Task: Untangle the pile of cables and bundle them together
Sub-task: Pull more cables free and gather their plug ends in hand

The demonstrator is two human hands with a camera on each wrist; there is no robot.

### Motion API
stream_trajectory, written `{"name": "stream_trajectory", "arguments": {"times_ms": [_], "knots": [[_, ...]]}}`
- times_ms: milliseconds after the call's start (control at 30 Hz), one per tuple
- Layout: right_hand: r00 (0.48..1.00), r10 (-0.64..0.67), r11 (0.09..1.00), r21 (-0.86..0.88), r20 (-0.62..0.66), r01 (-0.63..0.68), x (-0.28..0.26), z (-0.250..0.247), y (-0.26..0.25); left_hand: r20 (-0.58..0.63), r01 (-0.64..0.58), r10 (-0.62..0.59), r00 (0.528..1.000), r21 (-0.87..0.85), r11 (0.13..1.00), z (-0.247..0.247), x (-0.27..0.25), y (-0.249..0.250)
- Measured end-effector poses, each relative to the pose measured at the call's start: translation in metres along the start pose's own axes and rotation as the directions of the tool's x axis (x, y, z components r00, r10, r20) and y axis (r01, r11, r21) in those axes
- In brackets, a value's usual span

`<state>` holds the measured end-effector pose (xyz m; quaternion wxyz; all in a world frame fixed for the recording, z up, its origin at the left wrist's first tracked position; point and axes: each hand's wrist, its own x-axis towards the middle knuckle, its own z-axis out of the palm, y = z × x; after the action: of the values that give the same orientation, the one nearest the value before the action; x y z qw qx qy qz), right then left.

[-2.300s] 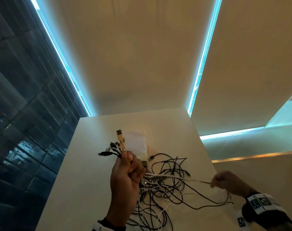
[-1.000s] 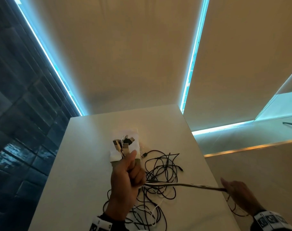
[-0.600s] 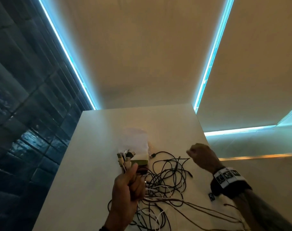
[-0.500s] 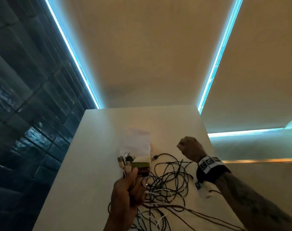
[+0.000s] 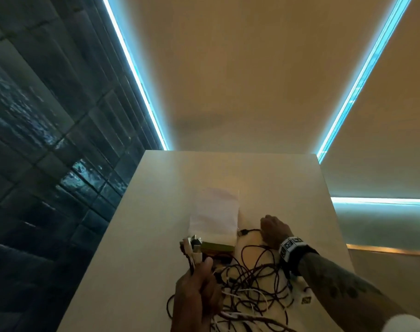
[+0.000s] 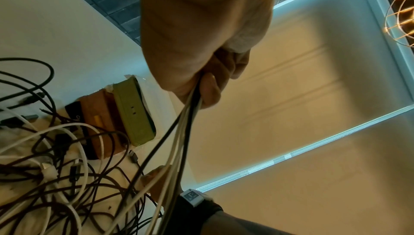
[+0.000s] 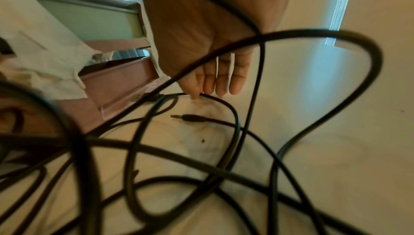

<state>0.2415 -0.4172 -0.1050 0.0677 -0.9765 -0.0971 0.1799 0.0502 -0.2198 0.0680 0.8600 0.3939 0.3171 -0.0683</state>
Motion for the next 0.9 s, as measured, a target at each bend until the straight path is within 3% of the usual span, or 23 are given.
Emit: {"name": "stream_trajectory", "arguments": {"times_ms": [100,167,300,367,400,433,567,733,900], "knots": [[0.998,0.067,0.989,0.136,-0.021,-0.063,-0.007,-0.012,0.003,0.02,-0.016,0.016,1.0,0.008,1.0,0.005,-0.002,0.002],[0.983,0.146,0.929,0.356,-0.108,-0.099,-0.017,-0.027,0.006,0.033,-0.028,0.028,0.999,-0.018,0.999,0.009,-0.001,0.002],[0.924,0.345,0.57,0.819,-0.162,-0.069,-0.062,-0.069,0.005,0.043,-0.052,0.053,0.998,-0.015,0.999,0.018,0.003,-0.002],[0.923,0.348,0.351,0.936,-0.162,0.033,-0.1,-0.093,-0.006,0.063,-0.066,0.067,0.996,-0.003,0.998,0.025,0.004,-0.004],[0.927,0.32,0.289,0.952,-0.194,0.099,-0.121,-0.104,-0.015,0.08,-0.078,0.076,0.994,0.02,0.997,0.029,0.002,-0.005],[0.928,0.285,0.274,0.948,-0.241,0.162,-0.142,-0.112,-0.024,0.103,-0.099,0.094,0.99,0.05,0.994,0.033,0.0,-0.006],[0.916,0.144,0.364,0.88,-0.375,0.303,-0.206,-0.13,-0.065,0.226,-0.194,0.159,0.961,0.144,0.97,0.046,-0.005,-0.01],[0.907,0.117,0.333,0.877,-0.404,0.348,-0.24,-0.122,-0.092,0.366,-0.343,0.215,0.905,0.331,0.879,0.047,-0.005,-0.016],[0.919,0.104,0.283,0.897,-0.379,0.338,-0.255,-0.122,-0.097,0.41,-0.379,0.194,0.891,0.44,0.814,0.041,-0.017,-0.017]]}}
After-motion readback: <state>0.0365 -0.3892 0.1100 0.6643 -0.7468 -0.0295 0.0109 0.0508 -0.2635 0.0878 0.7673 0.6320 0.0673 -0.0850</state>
